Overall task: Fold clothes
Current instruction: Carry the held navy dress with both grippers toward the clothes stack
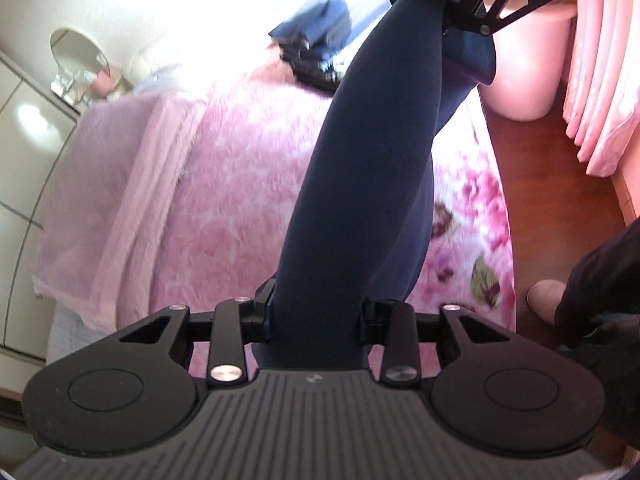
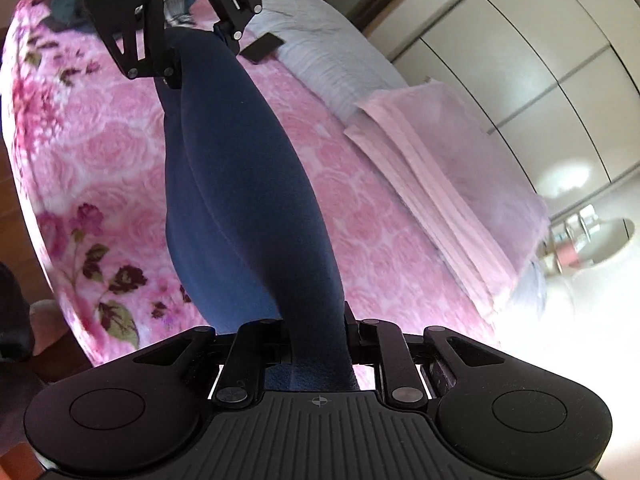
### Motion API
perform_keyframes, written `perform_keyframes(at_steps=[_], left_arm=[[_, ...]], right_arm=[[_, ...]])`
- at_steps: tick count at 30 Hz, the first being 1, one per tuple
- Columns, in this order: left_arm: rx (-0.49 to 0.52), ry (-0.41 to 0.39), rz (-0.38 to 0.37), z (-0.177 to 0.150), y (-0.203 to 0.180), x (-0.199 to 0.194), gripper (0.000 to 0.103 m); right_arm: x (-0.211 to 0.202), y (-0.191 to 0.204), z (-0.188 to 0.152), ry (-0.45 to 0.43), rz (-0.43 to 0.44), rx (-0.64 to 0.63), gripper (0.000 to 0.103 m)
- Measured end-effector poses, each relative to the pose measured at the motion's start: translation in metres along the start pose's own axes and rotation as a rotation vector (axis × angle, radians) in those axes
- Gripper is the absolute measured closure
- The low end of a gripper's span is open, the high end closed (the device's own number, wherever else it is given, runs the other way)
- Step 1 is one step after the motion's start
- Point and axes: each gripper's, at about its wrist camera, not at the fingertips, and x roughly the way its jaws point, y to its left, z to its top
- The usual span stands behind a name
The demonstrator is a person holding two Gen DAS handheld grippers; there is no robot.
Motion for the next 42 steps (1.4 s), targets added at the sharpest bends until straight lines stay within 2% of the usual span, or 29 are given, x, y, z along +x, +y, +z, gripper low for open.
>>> perform_keyframes(at_steps=[8, 17, 22, 25, 33, 37, 42], left_arm=[[0.075, -0.107, -0.004, 0.045, 0.021, -0.012, 0.071], [0.205, -0.204, -0.077, 0.087, 0.014, 0.011, 0.071], [0.254, -0.232, -0.105, 0.128, -0.005, 0.028, 0.071], [0.277, -0.241, -0.109, 0.164, -0.014, 0.042, 0.071], [0.258, -0.211, -0.085, 0.278, -0.028, 0.091, 0.071], [0.224, -0.197, -0.064, 0.327, -0.021, 0.108, 0.071], [0.227, -0.211, -0.029, 0.366, -0.002, 0.12, 0.071]], right_arm=[[-0.057, -0.036, 0.005, 0.077, -0.111, 0.081, 0.087], [-0.089, -0.044, -0.023, 0.19, -0.197, 0.199, 0.087], [-0.109, -0.052, -0.059, 0.24, -0.216, 0.27, 0.087], [-0.121, -0.067, -0.088, 0.249, -0.23, 0.302, 0.087], [-0.139, -0.138, -0.178, 0.215, -0.238, 0.298, 0.087], [-0.138, -0.175, -0.217, 0.191, -0.22, 0.266, 0.087], [-0.133, -0.216, -0.245, 0.164, -0.241, 0.237, 0.087]])
